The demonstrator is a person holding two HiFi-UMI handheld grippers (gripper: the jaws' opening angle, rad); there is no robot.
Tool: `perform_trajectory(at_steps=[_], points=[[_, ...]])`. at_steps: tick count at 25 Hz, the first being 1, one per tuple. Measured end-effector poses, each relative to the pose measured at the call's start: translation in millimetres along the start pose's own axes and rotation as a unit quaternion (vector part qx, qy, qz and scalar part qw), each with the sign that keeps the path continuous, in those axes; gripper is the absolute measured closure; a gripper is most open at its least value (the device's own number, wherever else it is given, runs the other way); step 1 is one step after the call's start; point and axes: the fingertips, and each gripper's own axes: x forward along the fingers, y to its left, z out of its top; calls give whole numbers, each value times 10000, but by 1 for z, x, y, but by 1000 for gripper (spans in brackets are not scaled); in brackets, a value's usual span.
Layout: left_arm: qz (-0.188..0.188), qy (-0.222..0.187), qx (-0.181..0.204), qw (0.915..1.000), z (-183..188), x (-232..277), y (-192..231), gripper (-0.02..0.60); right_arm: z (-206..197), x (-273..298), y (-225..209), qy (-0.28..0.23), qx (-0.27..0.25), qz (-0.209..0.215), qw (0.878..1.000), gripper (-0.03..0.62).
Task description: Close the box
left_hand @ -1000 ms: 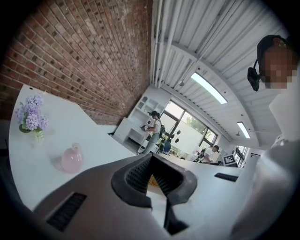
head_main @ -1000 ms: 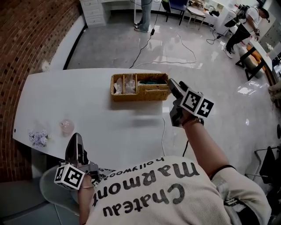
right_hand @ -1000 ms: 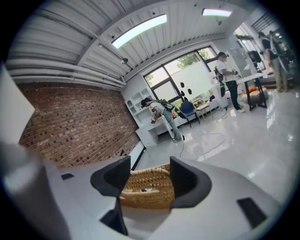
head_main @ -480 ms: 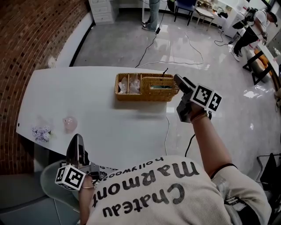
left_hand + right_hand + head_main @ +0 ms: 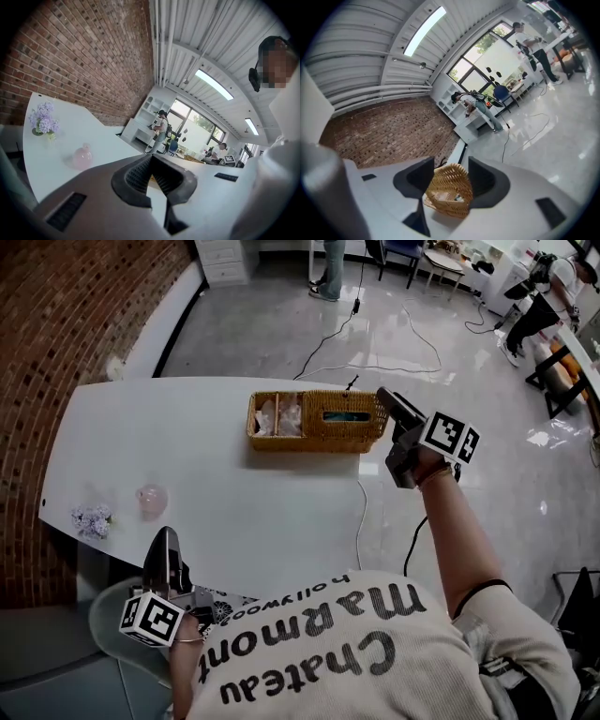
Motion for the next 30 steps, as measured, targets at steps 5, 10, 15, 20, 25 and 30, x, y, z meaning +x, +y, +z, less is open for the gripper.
perform_trajectory(at_steps=[5,10,15,20,25,30], points=[[37,38,-7,10000,-6,-1,0,580,1,8,-7,79,101,26,9999,373],[92,55,-5,9999,-8,-1,4,580,-1,18,-16,346,103,79,9993,373],[172,91,-10,9998,-11,-1,6,580,-1,28,-25,508,284,183,9981,375],[263,115,-25,9996,-14,-1,9,580,-2,35,-34,499,395,182,9978,375],[320,160,-38,9994,-16,2,12,580,-2,45,-46,473,689,143,9964,372],[356,243,-45,9991,-16,3,16,580,-6,54,-56,484,869,93,9950,375]])
